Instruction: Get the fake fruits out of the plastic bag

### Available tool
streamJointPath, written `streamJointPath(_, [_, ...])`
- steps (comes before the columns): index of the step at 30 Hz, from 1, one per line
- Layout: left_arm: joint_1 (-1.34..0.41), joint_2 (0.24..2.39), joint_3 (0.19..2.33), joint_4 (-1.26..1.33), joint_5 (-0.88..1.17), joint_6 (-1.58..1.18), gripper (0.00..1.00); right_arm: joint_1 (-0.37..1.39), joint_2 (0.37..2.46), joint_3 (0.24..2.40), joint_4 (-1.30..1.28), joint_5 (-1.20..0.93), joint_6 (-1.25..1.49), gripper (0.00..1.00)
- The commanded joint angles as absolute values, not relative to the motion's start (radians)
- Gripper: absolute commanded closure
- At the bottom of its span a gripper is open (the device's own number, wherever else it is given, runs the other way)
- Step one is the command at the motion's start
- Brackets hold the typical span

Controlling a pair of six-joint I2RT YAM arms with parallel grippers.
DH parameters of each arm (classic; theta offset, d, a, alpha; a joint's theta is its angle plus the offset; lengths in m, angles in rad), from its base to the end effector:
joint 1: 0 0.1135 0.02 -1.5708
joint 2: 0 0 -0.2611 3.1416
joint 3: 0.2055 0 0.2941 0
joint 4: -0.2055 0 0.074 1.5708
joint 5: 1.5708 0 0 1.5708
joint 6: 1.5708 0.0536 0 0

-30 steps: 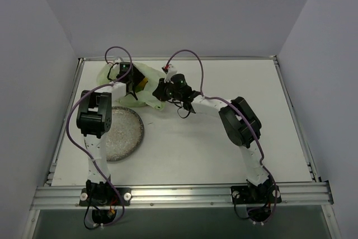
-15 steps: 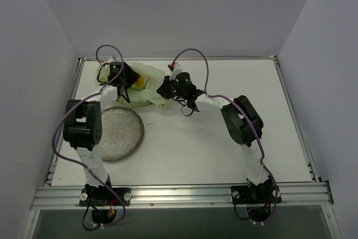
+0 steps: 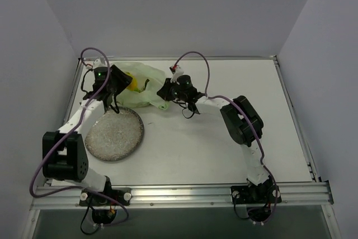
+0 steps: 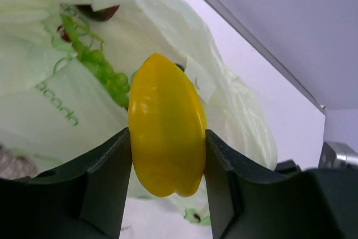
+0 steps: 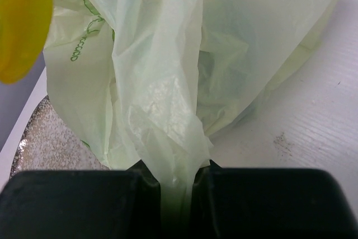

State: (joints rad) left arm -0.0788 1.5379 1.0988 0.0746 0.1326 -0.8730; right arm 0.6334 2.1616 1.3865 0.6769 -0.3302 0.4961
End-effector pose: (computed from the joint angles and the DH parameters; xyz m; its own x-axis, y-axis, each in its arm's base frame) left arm 0.4145 -0.0398 0.2611 -0.3825 -0.7317 -0.5642 -0.1430 0.6502 -0.7462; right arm 0.4227 0.3320 0.1595 -0.4598 0.2210 -0.8601 -0.6835 0.5302 0.5017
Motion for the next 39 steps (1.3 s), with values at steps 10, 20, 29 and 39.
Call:
streamJointPath(10, [-0.06, 0.873, 0.737, -0.359, -0.165, -0.761, 0.67, 0.637, 2.049, 1.315, 0.787, -0.331, 0.545, 1.0])
streamJointPath(20, [-0.049, 0.902, 0.562, -0.298, -0.242, -0.807, 0.54, 0.64, 2.011, 1.264, 0.796, -0.336, 0.542, 1.0])
streamJointPath(29, [-0.049, 0.945, 0.548, -0.258, -0.318, -0.836, 0.19, 0.653, 1.997, 1.267, 0.793, -0.341, 0.537, 1.0])
streamJointPath(39, [-0.228, 0.97, 0.765, -0.204, -0.233, -0.764, 0.46, 0.666, 1.985, 1.256, 0.739, -0.311, 0.485, 1.0])
